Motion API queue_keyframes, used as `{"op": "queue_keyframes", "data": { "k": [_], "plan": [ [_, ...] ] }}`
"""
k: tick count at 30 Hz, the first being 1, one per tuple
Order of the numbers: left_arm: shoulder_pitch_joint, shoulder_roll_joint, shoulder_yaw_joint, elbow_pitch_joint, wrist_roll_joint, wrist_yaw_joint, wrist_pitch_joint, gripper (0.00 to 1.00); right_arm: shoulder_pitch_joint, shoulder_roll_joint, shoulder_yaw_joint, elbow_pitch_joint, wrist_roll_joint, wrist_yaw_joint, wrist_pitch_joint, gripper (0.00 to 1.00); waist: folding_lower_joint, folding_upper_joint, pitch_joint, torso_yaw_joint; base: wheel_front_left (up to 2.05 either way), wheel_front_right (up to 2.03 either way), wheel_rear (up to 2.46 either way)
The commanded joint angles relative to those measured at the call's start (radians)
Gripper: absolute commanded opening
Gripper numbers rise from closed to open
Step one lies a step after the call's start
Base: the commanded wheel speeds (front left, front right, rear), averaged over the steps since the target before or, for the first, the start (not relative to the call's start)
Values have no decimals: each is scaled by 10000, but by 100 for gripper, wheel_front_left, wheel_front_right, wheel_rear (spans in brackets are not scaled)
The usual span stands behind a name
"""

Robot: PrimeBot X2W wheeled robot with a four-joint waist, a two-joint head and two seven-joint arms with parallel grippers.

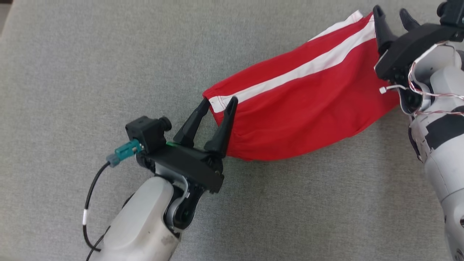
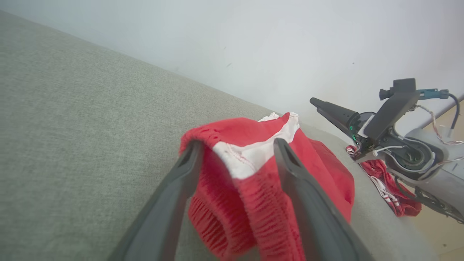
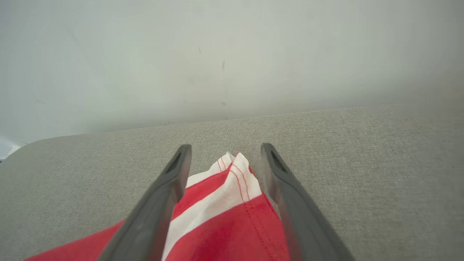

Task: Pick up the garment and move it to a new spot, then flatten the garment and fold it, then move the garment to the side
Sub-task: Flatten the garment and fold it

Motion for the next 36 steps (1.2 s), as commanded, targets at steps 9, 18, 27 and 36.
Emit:
{"op": "queue_keyframes", "data": {
  "k": [9, 18, 27, 36],
  "plan": [
    [1224, 445, 415, -431, 648, 74, 0, 100, 883, -686, 1068, 108, 553, -28, -233, 100, -1, -2, -826, -77, 0, 0, 0],
    [2847, 575, 2863, -2692, 2707, 819, 0, 100, 1692, -1303, 1821, 252, 1231, -28, -123, 100, -1, -2, -841, 96, 0, 0, 0],
    [3922, 3, 4726, -3707, 5168, 630, 0, 100, 1866, -1185, 2130, 716, 1738, -28, -108, 100, -1, -2, -707, 175, 0, 0, 0],
    [4286, -250, 5273, -3416, 5595, 265, 0, 100, 2057, -931, 2398, 766, 2488, -28, 344, 0, -1, -2, -798, 102, 0, 0, 0]
  ]
}}
